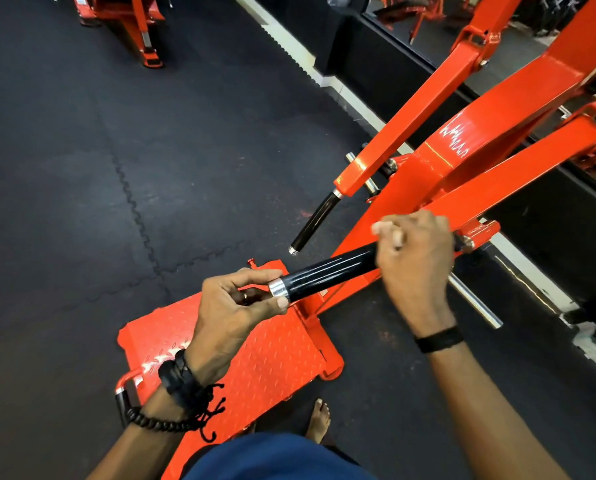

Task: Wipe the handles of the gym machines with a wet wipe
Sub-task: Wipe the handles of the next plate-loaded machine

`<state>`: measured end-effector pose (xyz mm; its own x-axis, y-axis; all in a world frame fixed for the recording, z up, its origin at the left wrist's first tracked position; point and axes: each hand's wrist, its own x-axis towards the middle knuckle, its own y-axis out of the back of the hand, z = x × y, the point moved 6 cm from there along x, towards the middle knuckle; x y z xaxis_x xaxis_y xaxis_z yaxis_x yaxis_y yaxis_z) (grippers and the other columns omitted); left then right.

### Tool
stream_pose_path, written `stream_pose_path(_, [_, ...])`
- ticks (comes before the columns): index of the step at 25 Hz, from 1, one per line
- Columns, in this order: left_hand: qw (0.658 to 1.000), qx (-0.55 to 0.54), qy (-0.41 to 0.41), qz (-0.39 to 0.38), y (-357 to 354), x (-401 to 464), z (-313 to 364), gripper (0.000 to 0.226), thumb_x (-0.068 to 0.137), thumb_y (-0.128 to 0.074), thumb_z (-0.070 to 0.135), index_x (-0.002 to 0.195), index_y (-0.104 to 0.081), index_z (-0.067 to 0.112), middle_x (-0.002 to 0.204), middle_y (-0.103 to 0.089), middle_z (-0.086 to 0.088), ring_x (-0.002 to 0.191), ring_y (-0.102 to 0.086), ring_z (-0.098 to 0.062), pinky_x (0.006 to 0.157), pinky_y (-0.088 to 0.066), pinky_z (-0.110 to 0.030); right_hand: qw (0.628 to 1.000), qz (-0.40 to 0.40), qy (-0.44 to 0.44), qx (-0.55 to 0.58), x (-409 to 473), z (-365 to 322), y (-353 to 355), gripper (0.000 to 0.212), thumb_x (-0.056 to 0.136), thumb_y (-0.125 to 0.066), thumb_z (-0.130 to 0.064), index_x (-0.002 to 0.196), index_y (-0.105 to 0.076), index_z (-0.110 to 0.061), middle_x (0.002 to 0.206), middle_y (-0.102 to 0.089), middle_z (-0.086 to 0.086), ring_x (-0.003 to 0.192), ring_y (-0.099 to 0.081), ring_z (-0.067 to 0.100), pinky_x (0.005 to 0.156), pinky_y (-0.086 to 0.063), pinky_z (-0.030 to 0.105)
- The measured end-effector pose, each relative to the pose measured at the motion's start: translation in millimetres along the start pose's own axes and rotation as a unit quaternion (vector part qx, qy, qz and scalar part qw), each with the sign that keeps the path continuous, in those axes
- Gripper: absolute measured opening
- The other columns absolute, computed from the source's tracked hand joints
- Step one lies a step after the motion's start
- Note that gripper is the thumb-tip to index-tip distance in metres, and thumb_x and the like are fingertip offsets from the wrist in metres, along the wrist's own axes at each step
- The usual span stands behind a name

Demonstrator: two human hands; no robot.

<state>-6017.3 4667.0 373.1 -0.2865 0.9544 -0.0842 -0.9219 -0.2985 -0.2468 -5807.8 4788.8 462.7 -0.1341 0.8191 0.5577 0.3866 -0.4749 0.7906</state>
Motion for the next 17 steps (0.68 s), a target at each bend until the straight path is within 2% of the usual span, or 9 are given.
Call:
stream_pose_path(2, [1.000,0.004,-0.006,-0.007,-1,1,1,0.042,0.061,-0.086,0.005,0.102,-0.075,0.003,0.092,-0.073,-0.014,0.077,-0.070,-0.038,0.076,-0.059,-0.041,0.996,-0.063,0.069,-0.010,-25,-54,-15,0.028,0.090,-0.047,-0.027,0.079,-0.071,-0.019,0.080,-0.062,0.006,0.077,-0.053,0.030,0.069,-0.040,0.043])
stream_pose_path(4, [1.000,0.012,-0.015,-0.014,-3,1,3,0.040,0.062,-0.088,0.000,0.100,-0.076,0.006,0.088,-0.070,-0.009,0.069,-0.066,-0.020,0.068,-0.056,-0.028,0.986,-0.108,0.124,0.029,-59,-102,-26,0.023,0.092,-0.050,-0.028,0.081,-0.068,-0.019,0.083,-0.060,0.002,0.077,-0.049,0.025,0.069,-0.037,0.040])
stream_pose_path(6, [0.999,0.022,-0.022,-0.015,-3,2,3,0.036,0.067,-0.083,-0.007,0.100,-0.075,0.005,0.088,-0.066,-0.013,0.068,-0.063,-0.013,0.065,-0.052,-0.023,0.978,-0.132,0.149,0.067,-66,-111,-30,0.021,0.092,-0.052,-0.029,0.083,-0.068,-0.020,0.084,-0.059,0.000,0.078,-0.048,0.022,0.070,-0.036,0.039])
stream_pose_path(7, [0.999,0.023,-0.022,-0.013,-2,2,2,0.034,0.070,-0.081,-0.010,0.101,-0.074,0.002,0.090,-0.067,-0.014,0.069,-0.065,-0.013,0.066,-0.052,-0.022,0.977,-0.134,0.158,0.056,-57,-101,-29,0.022,0.092,-0.051,-0.031,0.083,-0.068,-0.022,0.082,-0.060,-0.001,0.077,-0.049,0.023,0.070,-0.035,0.039])
stream_pose_path(9, [0.999,0.024,-0.022,-0.011,-1,2,-1,0.034,0.071,-0.078,-0.012,0.103,-0.073,-0.001,0.094,-0.069,-0.014,0.074,-0.069,-0.016,0.068,-0.053,-0.022,0.978,-0.127,0.163,-0.039,-29,-71,-23,0.028,0.092,-0.046,-0.035,0.081,-0.070,-0.024,0.079,-0.063,0.001,0.077,-0.052,0.028,0.070,-0.035,0.041])
stream_pose_path(12, [0.999,0.038,-0.031,-0.011,-2,0,0,0.034,0.073,-0.078,-0.012,0.104,-0.073,-0.001,0.093,-0.069,-0.008,0.076,-0.070,-0.012,0.068,-0.052,-0.019,0.968,-0.182,0.091,-0.148,20,-12,-11,0.027,0.095,-0.050,-0.037,0.092,-0.074,-0.024,0.086,-0.068,0.004,0.090,-0.055,0.030,0.077,-0.033,0.041])
stream_pose_path(15, [0.998,0.041,-0.038,-0.013,-1,1,-1,0.033,0.073,-0.078,-0.009,0.105,-0.073,-0.001,0.097,-0.067,-0.015,0.077,-0.070,-0.016,0.070,-0.053,-0.021,0.961,-0.207,0.053,-0.174,35,0,-6,0.025,0.095,-0.054,-0.038,0.096,-0.074,-0.023,0.093,-0.070,0.006,0.098,-0.056,0.031,0.084,-0.035,0.041])
stream_pose_path(17, [0.998,0.046,-0.037,-0.014,0,2,-4,0.033,0.073,-0.079,-0.006,0.105,-0.073,0.000,0.099,-0.067,-0.017,0.079,-0.070,-0.021,0.072,-0.055,-0.025,0.957,-0.233,0.083,-0.149,20,-28,-16,0.030,0.096,-0.050,-0.040,0.096,-0.074,-0.021,0.095,-0.071,0.008,0.101,-0.059,0.032,0.085,-0.038,0.039])
